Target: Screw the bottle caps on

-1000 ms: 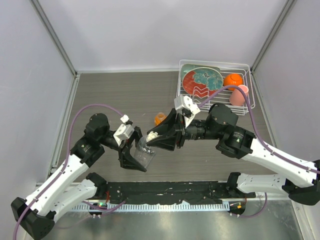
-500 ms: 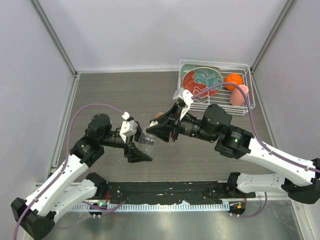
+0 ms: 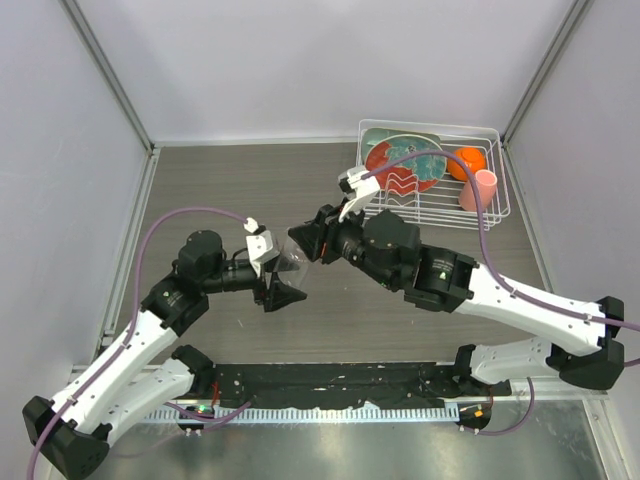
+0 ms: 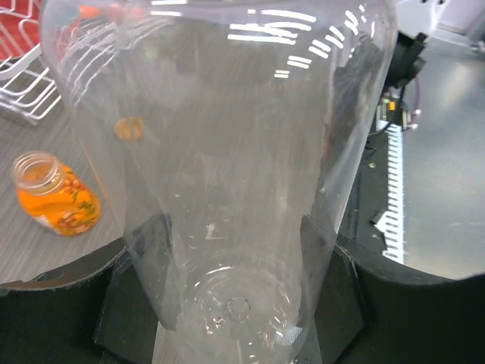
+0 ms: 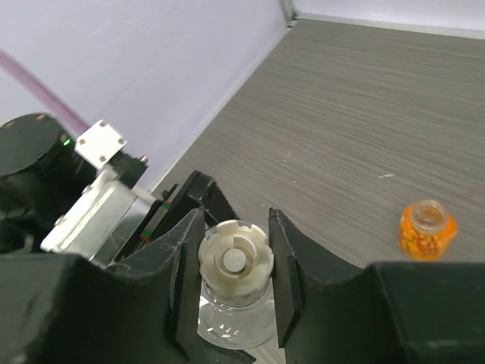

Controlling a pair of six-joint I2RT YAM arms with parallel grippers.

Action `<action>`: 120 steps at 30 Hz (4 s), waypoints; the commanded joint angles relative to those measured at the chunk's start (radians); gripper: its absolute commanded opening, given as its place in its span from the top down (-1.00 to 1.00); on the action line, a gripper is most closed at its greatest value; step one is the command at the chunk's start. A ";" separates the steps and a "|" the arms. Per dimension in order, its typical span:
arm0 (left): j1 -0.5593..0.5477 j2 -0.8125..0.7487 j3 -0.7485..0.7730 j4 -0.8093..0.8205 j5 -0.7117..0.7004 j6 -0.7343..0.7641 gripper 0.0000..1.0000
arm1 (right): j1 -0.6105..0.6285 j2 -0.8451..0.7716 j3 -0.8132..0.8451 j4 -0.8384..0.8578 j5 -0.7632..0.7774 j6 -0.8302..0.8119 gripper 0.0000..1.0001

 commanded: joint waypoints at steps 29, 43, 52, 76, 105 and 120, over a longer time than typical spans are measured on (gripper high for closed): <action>0.002 -0.075 -0.036 0.170 -0.152 -0.010 0.94 | 0.085 -0.158 0.153 -0.149 0.103 -0.038 -0.71; 0.000 -0.018 0.013 0.183 0.583 -0.115 0.96 | 0.083 -0.260 -0.014 0.011 -0.405 -0.241 -0.66; 0.002 -0.010 0.022 0.179 0.658 -0.138 0.97 | 0.085 -0.219 -0.034 0.120 -0.571 -0.273 -0.62; 0.002 -0.021 0.011 0.180 0.591 -0.130 0.99 | 0.085 -0.160 -0.059 0.164 -0.586 -0.246 0.95; -0.001 -0.072 -0.021 0.180 -0.420 0.068 0.96 | 0.162 0.172 0.208 -0.181 0.484 0.009 0.98; 0.002 -0.076 -0.030 0.144 -0.445 -0.006 0.93 | 0.165 0.005 0.131 0.014 0.267 -0.114 -0.38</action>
